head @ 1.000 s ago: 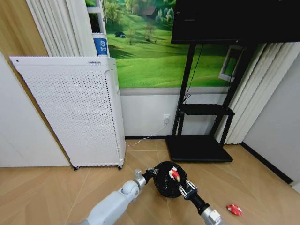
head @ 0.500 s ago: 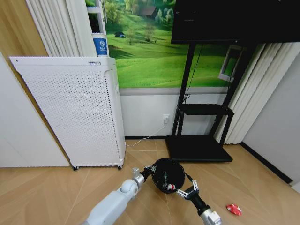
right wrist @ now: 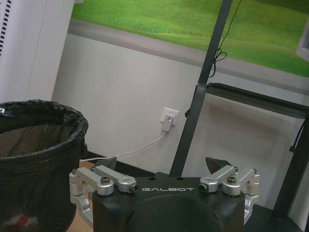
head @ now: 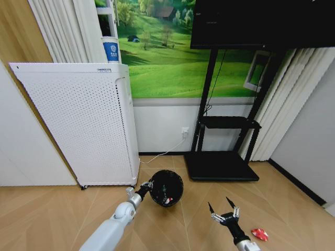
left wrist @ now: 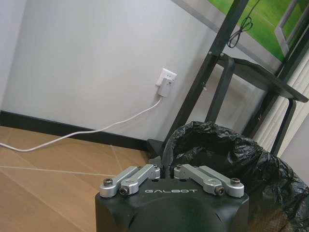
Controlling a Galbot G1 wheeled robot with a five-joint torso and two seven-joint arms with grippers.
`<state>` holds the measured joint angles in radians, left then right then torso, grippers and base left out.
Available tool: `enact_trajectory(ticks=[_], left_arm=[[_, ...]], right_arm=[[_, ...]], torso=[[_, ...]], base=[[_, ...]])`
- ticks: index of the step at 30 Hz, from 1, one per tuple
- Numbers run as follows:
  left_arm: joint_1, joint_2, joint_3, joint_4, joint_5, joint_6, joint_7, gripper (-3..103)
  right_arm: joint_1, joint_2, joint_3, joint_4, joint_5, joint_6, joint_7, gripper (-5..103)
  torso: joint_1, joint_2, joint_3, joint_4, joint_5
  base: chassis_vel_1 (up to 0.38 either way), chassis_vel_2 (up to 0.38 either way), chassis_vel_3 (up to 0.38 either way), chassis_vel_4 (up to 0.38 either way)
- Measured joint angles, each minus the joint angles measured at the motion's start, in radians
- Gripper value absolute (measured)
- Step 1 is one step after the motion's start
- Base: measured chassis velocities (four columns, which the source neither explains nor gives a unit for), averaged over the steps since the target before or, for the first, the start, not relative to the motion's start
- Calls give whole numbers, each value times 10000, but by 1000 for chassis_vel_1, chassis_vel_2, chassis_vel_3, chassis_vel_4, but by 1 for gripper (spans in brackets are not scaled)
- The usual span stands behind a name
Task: Pick up the trash bin and place the garbage on the floor into it.
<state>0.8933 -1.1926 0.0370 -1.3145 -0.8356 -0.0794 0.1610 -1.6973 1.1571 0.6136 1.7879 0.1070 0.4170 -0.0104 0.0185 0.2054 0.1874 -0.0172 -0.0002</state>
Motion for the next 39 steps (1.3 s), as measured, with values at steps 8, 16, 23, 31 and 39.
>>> enact_trajectory(ticks=[8,16,23,31,39], left_arm=[[181,50,-200,-71,19,-21,-2,7],[231,58,-273,-69,38,-38,0,7],[248,25,-280,-19,55,-46,1,7],[517,51,-514,-106,143,-57,23,7],[983,111,-1150,-442,662,-208,22,7]], right_arm=[[20,-55,-56,-35,-1,52,1,100],[-18,46,-134,-115,-138,249,18,100],[-89,195,-193,-246,-564,625,42,100],[-517,400,-532,-547,-1364,187,-54,100],[-269,443,-1096,-1307,-1501,-397,-556,100]], torso=[[1,0,0,0,3],[0,1,-2,-1,-1],[2,0,2,-3,-4],[1,0,0,-2,-1],[1,0,-1,5,1]], base=[[-213,-209,215,204],[-282,-294,281,298],[-367,-349,354,354],[-147,-210,193,177],[43,52,-42,-58]])
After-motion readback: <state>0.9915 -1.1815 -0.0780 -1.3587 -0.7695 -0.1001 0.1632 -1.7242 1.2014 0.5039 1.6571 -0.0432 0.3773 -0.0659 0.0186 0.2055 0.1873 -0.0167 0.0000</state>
